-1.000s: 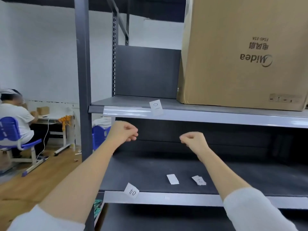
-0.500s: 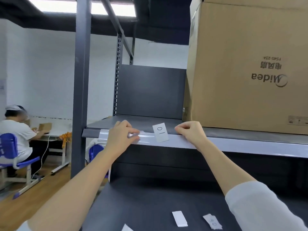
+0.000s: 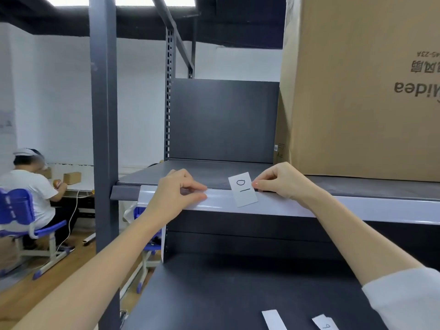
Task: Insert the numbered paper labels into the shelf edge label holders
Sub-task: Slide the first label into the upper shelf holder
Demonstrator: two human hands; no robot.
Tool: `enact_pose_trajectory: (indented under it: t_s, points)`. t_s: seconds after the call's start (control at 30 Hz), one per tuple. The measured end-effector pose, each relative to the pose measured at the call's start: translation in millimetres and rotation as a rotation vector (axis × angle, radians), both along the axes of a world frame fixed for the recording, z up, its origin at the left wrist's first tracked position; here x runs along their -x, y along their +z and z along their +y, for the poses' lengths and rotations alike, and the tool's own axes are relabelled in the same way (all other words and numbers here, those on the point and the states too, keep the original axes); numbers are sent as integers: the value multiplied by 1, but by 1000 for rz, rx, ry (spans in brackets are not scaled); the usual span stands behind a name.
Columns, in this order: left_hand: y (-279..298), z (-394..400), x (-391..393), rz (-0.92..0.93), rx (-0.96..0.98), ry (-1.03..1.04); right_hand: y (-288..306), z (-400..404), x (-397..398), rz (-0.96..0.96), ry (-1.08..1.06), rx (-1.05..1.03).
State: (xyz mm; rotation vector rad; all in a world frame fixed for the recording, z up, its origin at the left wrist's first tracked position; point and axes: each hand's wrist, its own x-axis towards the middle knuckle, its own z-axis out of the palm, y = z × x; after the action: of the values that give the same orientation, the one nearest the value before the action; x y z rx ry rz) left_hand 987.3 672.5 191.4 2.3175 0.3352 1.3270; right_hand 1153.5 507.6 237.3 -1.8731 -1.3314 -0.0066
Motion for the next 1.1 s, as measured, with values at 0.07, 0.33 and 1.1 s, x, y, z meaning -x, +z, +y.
enact_pose_trajectory:
  t_s: [0.07,0.33,1.1]
  points:
    - [-1,1,0,-22,-9,-10,1,3,1,-18,-17,5]
    - [3,1,1,24,4,-18,6,16,9,-33,-30,53]
    - [13,1,0,125,50,-17,23,52,25,-307,158,247]
